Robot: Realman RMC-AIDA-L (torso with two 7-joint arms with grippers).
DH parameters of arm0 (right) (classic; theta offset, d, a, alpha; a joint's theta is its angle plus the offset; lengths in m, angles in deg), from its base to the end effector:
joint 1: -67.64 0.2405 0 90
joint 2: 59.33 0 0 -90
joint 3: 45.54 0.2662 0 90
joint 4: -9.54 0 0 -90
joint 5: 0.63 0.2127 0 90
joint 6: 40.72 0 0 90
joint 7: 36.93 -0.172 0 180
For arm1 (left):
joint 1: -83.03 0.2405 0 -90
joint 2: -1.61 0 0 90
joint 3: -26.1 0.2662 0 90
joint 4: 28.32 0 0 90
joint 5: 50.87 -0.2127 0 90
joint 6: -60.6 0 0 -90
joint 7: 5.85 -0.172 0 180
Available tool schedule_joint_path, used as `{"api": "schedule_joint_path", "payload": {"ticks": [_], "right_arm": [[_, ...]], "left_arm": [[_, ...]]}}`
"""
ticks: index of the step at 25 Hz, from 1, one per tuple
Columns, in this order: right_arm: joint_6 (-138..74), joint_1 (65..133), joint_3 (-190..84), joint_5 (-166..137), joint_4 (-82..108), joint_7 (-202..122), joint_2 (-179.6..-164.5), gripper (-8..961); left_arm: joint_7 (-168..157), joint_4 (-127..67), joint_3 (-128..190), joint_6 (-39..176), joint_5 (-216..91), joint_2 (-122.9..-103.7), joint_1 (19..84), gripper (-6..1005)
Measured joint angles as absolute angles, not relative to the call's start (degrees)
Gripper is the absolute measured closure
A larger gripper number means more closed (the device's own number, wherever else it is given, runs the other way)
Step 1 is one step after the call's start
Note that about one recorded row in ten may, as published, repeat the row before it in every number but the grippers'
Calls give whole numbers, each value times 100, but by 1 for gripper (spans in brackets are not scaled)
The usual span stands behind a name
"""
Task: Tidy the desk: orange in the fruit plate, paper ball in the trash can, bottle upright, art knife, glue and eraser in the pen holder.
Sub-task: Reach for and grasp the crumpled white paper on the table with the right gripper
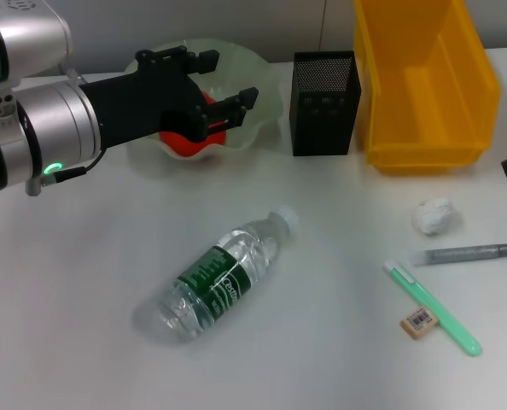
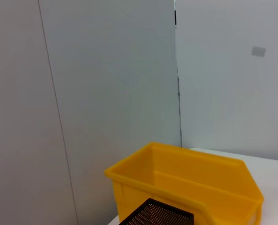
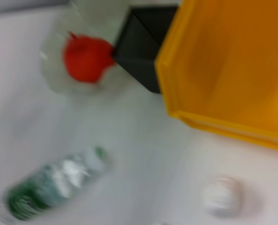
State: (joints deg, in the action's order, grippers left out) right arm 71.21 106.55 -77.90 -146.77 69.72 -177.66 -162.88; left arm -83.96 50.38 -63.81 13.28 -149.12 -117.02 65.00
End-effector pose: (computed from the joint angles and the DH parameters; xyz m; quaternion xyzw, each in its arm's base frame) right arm 0.2769 0.3633 0.1393 -0.8129 0.5661 -0.0091 0.1363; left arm -0.1349 0.3795 -0.0368 -0.9307 -0.1011 -0.2100 0.2821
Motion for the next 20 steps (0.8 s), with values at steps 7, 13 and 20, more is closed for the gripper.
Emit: {"api": "schedule_joint_path", "payload": {"ticks": [7,13,20], "right_arm": [[6562,10904,-8426,-15134,6551,-17806,-16305,261],[6078,11029,-8531,-15176,6082,-17660,-16286,260],[5442,11141,-8863,-15210,5624,-17463,-16366,261]], "left_arm": [[-8836,4814,-6386,1321,-14439,-11704,6470,330],[-8967,4683,-6407,1308,-14311,-11695,6431,330],[-8973,4640,-6389,1305,-14308,-11695,6419,329]]}}
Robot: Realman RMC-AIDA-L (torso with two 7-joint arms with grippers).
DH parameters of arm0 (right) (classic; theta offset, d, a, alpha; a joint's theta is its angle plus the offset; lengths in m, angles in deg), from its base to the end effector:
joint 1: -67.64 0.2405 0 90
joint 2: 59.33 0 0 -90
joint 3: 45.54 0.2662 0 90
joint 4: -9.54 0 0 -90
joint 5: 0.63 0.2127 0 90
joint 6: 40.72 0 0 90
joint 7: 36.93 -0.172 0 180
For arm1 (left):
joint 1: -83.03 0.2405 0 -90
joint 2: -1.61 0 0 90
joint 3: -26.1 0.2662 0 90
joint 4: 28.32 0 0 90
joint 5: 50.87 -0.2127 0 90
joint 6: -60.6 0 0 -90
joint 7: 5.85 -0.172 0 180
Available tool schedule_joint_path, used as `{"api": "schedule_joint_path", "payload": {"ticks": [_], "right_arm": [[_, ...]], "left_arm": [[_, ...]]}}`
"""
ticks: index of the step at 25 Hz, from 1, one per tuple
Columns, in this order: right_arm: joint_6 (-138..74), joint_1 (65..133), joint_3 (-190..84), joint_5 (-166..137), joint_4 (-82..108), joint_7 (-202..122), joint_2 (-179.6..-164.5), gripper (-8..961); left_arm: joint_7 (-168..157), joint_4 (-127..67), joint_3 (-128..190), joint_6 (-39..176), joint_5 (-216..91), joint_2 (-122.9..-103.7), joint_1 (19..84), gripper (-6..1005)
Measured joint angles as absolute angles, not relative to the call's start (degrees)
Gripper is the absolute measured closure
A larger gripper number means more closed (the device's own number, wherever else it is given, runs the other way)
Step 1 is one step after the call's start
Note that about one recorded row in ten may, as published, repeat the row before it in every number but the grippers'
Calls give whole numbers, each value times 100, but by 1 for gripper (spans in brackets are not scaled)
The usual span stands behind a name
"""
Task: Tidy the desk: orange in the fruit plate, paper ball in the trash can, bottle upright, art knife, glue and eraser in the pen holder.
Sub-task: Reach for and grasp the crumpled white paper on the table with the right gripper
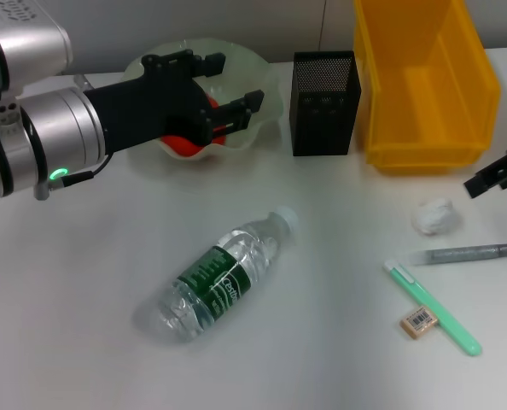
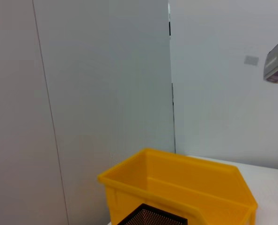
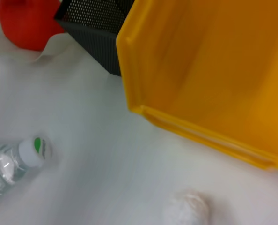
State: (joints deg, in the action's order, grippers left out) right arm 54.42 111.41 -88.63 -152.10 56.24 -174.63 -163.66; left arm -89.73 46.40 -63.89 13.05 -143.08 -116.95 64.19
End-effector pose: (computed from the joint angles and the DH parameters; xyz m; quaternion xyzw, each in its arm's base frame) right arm 0.2924 0.4011 0.0884 -0.8254 0.5317 -0.0953 0.1640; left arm -0.1378 0.3808 -0.0419 -0.9291 -0.0989 -0.2287 0.2735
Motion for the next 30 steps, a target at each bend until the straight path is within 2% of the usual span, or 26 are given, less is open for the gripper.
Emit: {"api": "schedule_joint_path", "payload": {"ticks": [8,20,30], "right_arm": [[4741,11398,-9031,-15217,5106,-17236,-16549,260],[4585,11532,-9253,-15335,4888,-17285,-16641,287],[4560,11530,-9256,-15841,4891,-17314,-16801,310]], "left_arm": [[-8993,4505,-6387,1306,-14306,-11695,6391,330],[-9057,4476,-6380,1299,-14302,-11697,6445,330],[-9057,4480,-6372,1283,-14297,-11695,6437,329]]}}
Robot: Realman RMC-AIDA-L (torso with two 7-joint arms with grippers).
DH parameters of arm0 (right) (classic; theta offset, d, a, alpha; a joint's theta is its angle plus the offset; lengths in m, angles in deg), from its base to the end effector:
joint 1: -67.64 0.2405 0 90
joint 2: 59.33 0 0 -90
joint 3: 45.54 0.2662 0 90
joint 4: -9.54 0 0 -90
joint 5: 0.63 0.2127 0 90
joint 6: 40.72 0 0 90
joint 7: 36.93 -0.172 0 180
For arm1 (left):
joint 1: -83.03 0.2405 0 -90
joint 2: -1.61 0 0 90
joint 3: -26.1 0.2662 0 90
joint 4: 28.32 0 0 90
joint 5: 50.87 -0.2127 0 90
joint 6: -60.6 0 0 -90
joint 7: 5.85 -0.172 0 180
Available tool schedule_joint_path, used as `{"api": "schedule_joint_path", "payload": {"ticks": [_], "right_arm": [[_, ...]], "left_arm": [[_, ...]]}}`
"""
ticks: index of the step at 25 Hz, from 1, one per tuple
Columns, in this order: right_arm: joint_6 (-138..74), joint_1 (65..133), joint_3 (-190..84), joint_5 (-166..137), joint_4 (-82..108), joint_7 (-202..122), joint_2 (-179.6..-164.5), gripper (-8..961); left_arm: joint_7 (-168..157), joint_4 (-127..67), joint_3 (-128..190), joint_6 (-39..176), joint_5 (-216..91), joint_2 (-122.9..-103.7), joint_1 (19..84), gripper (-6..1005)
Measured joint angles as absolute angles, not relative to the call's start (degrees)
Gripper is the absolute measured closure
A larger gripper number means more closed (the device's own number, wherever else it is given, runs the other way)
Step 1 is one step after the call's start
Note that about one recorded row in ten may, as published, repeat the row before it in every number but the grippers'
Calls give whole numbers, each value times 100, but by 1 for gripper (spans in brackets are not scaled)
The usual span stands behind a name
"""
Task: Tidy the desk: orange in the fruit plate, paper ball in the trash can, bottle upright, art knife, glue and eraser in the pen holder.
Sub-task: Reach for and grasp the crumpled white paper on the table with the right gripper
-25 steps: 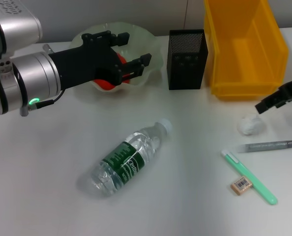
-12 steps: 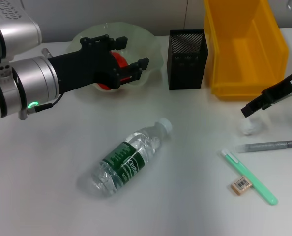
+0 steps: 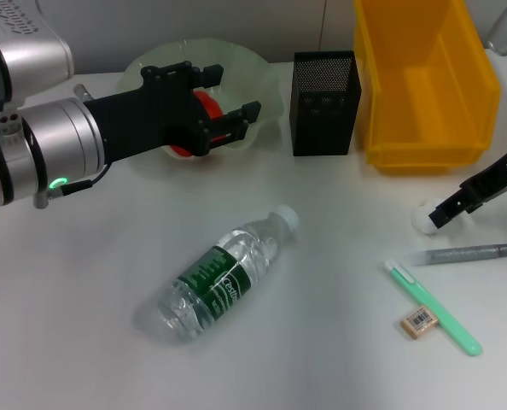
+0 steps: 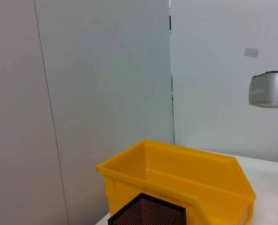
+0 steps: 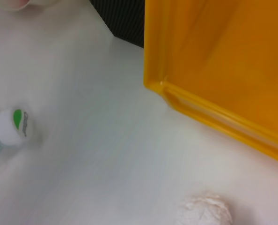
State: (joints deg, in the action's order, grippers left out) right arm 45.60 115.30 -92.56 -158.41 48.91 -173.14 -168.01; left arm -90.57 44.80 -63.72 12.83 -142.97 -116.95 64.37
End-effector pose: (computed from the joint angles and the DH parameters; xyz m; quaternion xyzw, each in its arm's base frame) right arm 0.2941 0.4091 0.0349 -0.8371 0.4992 -0.1559 0.1602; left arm -0.1465 0.3792 -0.0471 -0.9314 -0.1053 -0.2208 0.2694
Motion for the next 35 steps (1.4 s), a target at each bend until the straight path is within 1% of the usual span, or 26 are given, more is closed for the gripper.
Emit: {"api": "schedule_joint_path", "payload": {"ticks": [6,16,33,35], "right_arm": [[4411,11523,-9256,-15826,4890,-17278,-16830,323],[4272,11517,-9250,-15775,4874,-17165,-16931,346],[4222,11519,-9256,-15816,4865,-17131,-16954,384],[4204,11518,-9256,-15821,4841,-17131,-16954,400]], "left_arm": [[-9058,4471,-6355,1278,-14288,-11695,6450,329],[-9057,4470,-6354,1279,-14259,-11695,6478,330],[-9057,4515,-6371,1279,-14251,-11695,6537,329],[-9057,4515,-6371,1279,-14251,-11695,6537,330]]}}
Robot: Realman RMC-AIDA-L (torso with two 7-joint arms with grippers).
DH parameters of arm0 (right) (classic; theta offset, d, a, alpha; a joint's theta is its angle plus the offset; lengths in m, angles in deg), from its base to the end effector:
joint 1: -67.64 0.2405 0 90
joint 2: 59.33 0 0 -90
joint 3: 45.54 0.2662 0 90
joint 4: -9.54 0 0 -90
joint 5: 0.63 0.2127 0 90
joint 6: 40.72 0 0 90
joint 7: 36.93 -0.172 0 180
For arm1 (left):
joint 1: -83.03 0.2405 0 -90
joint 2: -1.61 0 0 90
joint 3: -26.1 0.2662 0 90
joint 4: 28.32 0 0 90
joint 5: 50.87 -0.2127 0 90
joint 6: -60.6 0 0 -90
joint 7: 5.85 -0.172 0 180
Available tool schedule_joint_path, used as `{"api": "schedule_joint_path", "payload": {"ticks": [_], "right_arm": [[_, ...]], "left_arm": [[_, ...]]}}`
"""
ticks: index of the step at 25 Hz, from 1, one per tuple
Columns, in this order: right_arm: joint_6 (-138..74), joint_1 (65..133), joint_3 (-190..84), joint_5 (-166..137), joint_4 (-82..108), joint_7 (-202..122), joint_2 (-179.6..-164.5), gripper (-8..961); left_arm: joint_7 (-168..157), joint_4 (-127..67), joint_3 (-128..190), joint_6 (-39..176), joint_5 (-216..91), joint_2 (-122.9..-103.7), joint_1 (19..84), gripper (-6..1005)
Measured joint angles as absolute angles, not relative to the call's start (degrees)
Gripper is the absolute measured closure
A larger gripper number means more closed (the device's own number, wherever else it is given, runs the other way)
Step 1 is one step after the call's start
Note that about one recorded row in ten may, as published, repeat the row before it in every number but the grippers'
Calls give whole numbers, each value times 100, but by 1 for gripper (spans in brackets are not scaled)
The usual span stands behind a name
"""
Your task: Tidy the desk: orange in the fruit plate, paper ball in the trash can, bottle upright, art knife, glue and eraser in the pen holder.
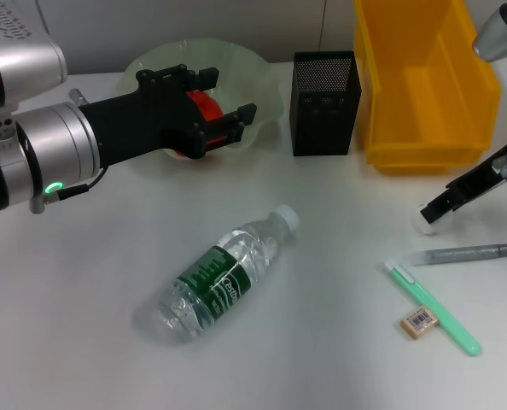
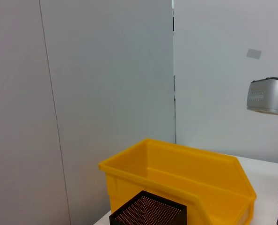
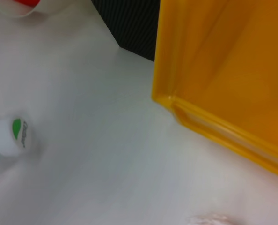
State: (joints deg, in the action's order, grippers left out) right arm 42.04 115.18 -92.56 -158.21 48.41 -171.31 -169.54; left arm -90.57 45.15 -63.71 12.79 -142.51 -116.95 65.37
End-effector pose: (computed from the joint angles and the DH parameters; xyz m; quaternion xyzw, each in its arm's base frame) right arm 0.2939 0.4132 0.0222 -0.8467 0.4821 -0.1474 0.1702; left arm -0.1504 0.3765 -0.0459 -0.9296 -0.1123 -0.2232 0.2710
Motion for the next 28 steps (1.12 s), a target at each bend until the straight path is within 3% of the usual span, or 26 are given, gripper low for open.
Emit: {"api": "schedule_joint_path", "payload": {"ticks": [22,28], "right_arm": [[4086,11499,-9256,-15875,4776,-17131,-16962,637],[4624,11362,-9227,-15708,5708,-17132,-17168,650]], "left_arm": [[-9055,4514,-6368,1279,-14254,-11695,6557,330],[-9034,4534,-6390,1280,-14255,-11690,6581,330]]}}
